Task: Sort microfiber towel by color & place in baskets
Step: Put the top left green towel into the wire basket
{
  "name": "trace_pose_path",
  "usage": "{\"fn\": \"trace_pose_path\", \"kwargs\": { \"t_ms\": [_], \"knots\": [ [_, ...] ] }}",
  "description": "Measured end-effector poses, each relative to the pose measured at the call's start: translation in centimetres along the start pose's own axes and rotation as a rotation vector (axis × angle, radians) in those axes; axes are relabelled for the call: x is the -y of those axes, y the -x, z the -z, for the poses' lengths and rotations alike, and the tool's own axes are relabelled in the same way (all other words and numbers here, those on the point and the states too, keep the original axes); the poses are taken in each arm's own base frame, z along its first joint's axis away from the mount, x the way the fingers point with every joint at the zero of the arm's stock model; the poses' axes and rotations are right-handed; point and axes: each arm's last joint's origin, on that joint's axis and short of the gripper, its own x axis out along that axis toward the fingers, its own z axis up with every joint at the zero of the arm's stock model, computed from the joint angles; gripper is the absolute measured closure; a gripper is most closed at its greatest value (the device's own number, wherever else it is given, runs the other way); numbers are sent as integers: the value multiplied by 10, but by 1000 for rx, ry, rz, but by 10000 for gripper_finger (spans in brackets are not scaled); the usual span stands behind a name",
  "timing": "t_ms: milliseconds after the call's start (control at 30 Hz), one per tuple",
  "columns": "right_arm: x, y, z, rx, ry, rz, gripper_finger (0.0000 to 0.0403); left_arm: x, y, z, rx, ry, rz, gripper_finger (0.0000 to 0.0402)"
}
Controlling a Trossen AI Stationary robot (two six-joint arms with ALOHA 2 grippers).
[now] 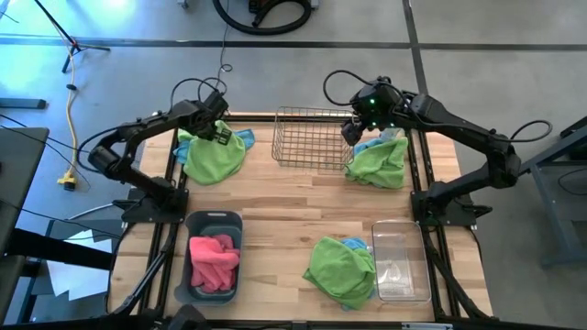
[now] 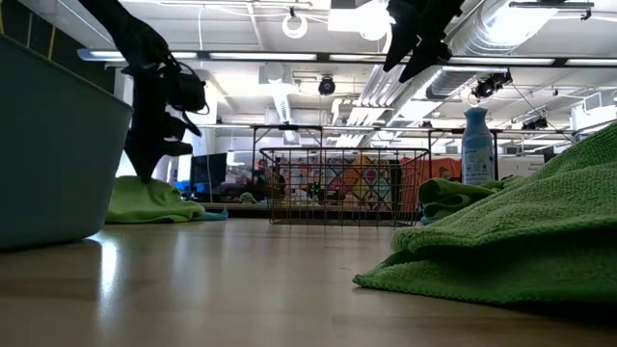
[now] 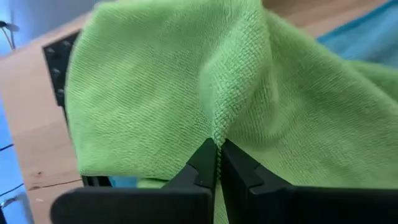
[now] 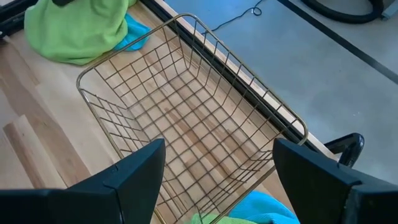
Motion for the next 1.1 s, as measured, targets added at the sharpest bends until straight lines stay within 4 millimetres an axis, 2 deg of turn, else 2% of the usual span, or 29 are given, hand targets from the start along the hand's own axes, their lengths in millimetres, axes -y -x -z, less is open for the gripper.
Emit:
{"fn": "trace_pose_path", "kwargs": {
  "t_ms": [300,667,900,1100],
  "knots": [
    [0,0,-2,17,18,-3,109,-20,53,1,192,57,78,401],
    [-1,0,-6,64,37,-10,109,-44,159,-8,528,74,191,401],
    [0,14,-8,131,45,-21,109,-37,205,-4,672,-17,290,401],
    [3,32,-8,188,35,-30,109,-20,219,4,703,-90,374,401]
  ]
}}
